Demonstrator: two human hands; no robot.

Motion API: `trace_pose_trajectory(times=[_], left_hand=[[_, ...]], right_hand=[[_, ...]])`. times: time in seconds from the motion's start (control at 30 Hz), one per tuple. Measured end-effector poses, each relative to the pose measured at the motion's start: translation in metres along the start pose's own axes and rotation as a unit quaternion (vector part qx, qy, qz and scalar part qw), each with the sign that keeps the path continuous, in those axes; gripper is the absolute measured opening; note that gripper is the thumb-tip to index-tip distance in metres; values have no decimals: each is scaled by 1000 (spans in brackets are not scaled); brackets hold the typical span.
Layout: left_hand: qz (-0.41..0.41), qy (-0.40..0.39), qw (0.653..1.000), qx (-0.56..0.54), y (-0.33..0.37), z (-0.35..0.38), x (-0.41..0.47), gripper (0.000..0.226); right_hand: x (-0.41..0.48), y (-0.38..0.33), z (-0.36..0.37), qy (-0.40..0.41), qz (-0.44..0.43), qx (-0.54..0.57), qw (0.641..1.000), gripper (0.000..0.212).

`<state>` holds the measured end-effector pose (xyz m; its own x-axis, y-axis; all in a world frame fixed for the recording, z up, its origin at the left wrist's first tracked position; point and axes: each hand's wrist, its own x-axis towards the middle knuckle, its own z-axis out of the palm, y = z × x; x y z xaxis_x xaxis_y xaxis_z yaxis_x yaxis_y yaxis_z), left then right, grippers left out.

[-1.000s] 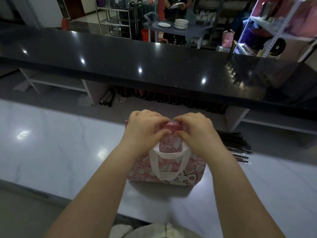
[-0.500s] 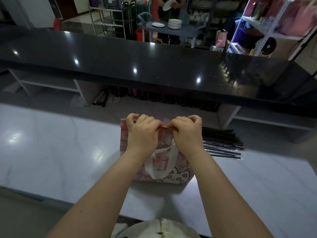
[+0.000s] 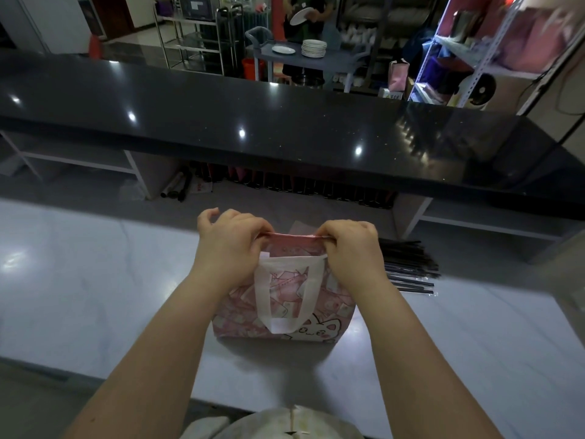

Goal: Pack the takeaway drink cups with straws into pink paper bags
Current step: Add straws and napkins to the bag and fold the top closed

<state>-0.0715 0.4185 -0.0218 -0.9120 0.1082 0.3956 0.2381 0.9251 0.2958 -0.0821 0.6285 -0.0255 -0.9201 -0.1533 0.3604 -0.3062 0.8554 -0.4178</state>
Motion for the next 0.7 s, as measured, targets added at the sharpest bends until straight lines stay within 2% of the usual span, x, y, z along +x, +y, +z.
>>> trace_pose_trajectory(times=[0.17,0.27,0.37,0.43,0.5,0.57,0.63,0.7], left_hand=[[-29,23,999,10,4,-2,2,19],[-14,53,998,-7,5,-2,-2,15],[33,44,998,-34,-4,-8,-5,7],[25,19,997,-64,-19,-18,-5,28],[16,4,992,-123,-36,-27,-7,28],[5,-2,986,-164,-44,-30,-10,12],[-23,27,985,-166,-43,-28,-10,21],[-51,68,985,-149,-41,-24,-9,18]], right_hand=[[-4,-7,5,60,-22,0,998,21],[-6,-5,2,72,-51,8,996,19],[-4,9,-6,33,-35,85,995,15],[-5,25,-15,-19,13,173,985,22],[-8,40,-22,-49,56,237,969,31],[-9,48,-21,-33,71,251,965,35],[-6,47,-13,10,63,240,969,34],[-2,39,-6,55,36,211,975,32]])
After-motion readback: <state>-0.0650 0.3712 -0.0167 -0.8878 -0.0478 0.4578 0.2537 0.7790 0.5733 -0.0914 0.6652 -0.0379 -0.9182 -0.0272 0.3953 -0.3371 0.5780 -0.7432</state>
